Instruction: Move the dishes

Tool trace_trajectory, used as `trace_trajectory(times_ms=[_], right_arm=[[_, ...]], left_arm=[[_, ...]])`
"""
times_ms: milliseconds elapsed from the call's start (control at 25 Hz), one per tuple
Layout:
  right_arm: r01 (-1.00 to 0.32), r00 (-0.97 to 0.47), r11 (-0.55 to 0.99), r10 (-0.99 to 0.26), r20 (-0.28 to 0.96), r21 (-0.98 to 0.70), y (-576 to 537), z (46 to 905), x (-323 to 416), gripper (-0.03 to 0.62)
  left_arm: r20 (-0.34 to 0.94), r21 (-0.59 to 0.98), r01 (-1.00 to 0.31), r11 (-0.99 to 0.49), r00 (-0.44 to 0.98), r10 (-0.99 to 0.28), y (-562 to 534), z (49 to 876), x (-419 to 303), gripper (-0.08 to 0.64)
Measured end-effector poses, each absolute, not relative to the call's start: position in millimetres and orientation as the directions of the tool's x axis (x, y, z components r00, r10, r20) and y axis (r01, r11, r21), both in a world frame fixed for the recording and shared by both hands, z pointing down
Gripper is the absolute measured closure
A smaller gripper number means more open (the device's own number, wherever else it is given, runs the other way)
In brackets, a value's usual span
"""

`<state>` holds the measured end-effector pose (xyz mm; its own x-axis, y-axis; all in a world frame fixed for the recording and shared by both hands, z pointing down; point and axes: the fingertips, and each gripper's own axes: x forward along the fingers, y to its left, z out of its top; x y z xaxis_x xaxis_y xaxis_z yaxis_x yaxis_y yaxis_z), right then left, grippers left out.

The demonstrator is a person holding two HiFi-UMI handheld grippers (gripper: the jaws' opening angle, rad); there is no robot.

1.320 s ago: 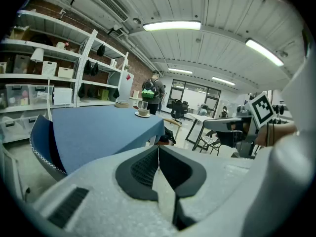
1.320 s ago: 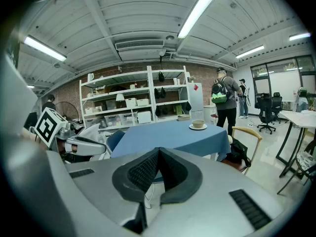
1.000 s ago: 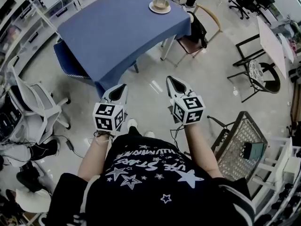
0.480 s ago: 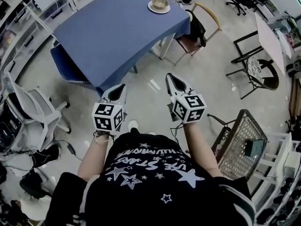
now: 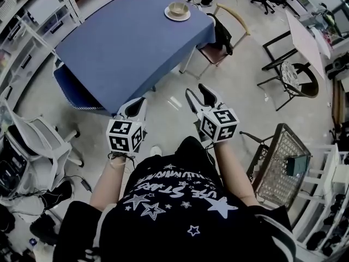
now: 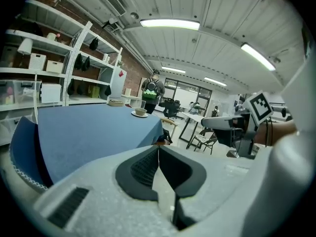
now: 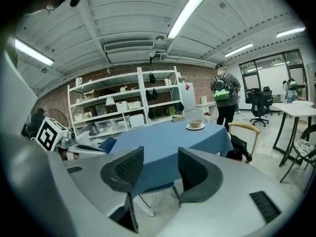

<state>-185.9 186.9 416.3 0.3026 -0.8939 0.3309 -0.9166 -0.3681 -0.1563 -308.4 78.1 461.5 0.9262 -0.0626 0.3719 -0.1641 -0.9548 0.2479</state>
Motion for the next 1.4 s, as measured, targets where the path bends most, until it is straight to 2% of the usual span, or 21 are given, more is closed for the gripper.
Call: trace_trajectory(times_ms=[160, 320, 560, 960, 1400], right_arm=[[-0.912, 0.305, -0.378, -0.884, 0.354, -0.161, 188, 426, -165, 0.316], [-0.918, 0.281, -0.359, -0.890, 0.360, -0.170, 180, 436, -137, 0.275], [-0.929, 0.234, -0.312, -0.911, 0.341, -0.197, 159, 442, -59, 0.261], [-0.971, 0.061, -0.132, -0.943, 0.328, -0.199, 120, 432, 82, 0.255], [-0.981, -0.088, 0.023, -0.935, 0.342, -0.191, 101, 434, 163, 0.253]], left_arm=[[0.393, 0.250, -0.179, -0.952, 0.917, -0.069, 80, 470, -298, 0.538], [0.406, 0.245, -0.225, -0.943, 0.907, -0.111, 70, 476, -283, 0.538], [0.423, 0.213, -0.317, -0.924, 0.883, -0.205, 54, 477, -227, 0.538], [0.404, 0.153, -0.499, -0.853, 0.820, -0.406, 44, 454, -110, 0.538], [0.410, 0.135, -0.668, -0.732, 0.710, -0.573, 50, 449, -61, 0.538]])
